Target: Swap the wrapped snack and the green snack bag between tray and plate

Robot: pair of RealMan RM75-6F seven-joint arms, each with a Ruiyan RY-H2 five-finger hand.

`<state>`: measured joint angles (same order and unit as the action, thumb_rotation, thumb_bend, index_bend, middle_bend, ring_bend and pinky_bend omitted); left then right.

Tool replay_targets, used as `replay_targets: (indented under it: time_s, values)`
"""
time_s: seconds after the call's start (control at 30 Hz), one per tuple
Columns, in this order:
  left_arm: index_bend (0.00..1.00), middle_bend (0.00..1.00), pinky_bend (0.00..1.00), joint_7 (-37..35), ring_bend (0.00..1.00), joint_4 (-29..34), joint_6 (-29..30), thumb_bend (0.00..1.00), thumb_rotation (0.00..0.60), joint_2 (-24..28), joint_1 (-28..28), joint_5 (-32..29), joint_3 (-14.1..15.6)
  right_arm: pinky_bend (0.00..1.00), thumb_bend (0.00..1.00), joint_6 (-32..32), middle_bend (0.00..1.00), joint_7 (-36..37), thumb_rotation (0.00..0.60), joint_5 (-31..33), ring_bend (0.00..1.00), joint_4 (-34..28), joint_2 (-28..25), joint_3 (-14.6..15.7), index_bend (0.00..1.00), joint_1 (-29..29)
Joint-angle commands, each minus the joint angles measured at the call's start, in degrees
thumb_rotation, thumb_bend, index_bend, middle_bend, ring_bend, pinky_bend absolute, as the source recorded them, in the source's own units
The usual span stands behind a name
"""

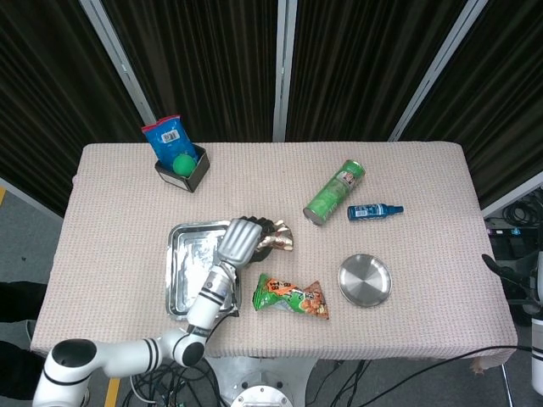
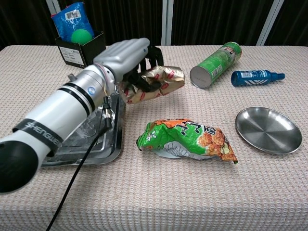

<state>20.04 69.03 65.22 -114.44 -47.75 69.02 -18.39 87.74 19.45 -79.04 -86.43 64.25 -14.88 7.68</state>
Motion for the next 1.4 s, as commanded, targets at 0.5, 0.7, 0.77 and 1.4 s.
replay_targets:
  time_s: [0.5,0.7,0.77,1.4]
  values:
    - [0.15,0.05,0.18,0.56,0.02,13.17,3.31,0.26,0.6,17.27,12.34,-0.75,8.28,0.0,0.0,-0.22,0.0,-5.69,0.6,-2.74,0.0,-4.58,0.21,1.17,0.0,1.37]
    - [0.13,0.03,0.14,-0.81,0.0,17.42,6.42,0.25,0.6,22.59,16.27,0.38,10.11,0.0,0.0,-0.26,0.0,-7.01,0.6,-3.78,0.0,-5.66,-0.08,1.68,0.0,1.66]
    - [0.13,0.03,0.13,-0.43,0.0,19.54,7.85,0.25,0.6,24.88,17.8,0.97,11.08,0.0,0.0,-0.28,0.0,-7.09,0.6,-4.52,0.0,-6.22,-0.1,2.06,0.0,1.76]
    - [0.13,0.06,0.07,-21.15,0.0,14.9,19.12,0.12,0.6,37.15,35.98,8.54,21.01,0.0,0.0,-25.7,0.02,-23.66,0.6,-8.38,0.0,-22.06,7.31,9.23,0.0,15.18]
